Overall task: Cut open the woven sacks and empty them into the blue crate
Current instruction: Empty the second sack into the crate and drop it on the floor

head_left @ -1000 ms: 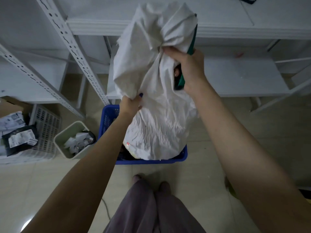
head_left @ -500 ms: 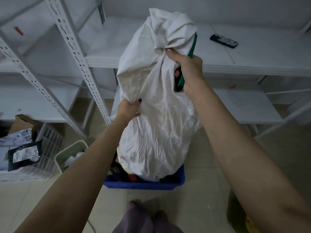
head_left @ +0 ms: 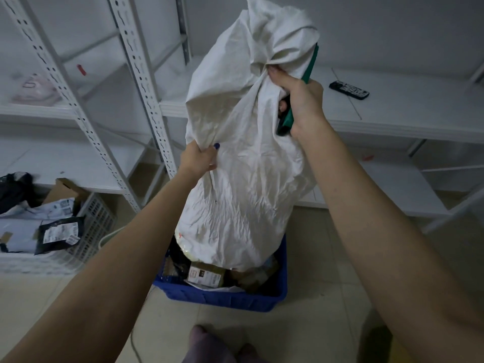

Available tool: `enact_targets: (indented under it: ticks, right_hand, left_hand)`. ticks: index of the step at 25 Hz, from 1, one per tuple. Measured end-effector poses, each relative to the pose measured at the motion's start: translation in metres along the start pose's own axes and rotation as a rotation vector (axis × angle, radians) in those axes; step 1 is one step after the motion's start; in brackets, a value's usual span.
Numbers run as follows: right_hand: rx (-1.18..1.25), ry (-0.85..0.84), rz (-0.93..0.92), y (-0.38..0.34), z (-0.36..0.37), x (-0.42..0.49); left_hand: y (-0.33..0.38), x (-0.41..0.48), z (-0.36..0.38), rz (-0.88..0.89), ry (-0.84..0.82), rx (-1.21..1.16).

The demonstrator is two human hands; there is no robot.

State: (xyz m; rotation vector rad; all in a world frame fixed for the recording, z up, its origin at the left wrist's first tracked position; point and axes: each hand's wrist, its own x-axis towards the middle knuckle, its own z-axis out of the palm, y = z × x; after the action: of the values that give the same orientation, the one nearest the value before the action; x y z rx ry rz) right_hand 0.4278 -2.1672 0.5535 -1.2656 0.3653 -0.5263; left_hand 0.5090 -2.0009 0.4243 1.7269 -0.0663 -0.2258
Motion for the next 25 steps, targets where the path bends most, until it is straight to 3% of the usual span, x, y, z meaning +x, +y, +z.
enact_targets:
  ticks: [10,20,25]
  right_hand:
    - [-0.027,0.04,-0.18,-0.043,0.013,-0.058]
    - [-0.032,0.267,-0.35,-0.038,0.035,-0.122]
    - [-0.002,0.375,-0.49,-0.067,0.024,-0.138]
  left_hand:
    - [0.038,-0.041,-0.027,0.135,-0.116,-0.032]
    - [0.013,-0.082,-0.099,0.067,-0.264,0.166]
    - [0.016,-0.096,-0.108,0.076,-0.296,0.147]
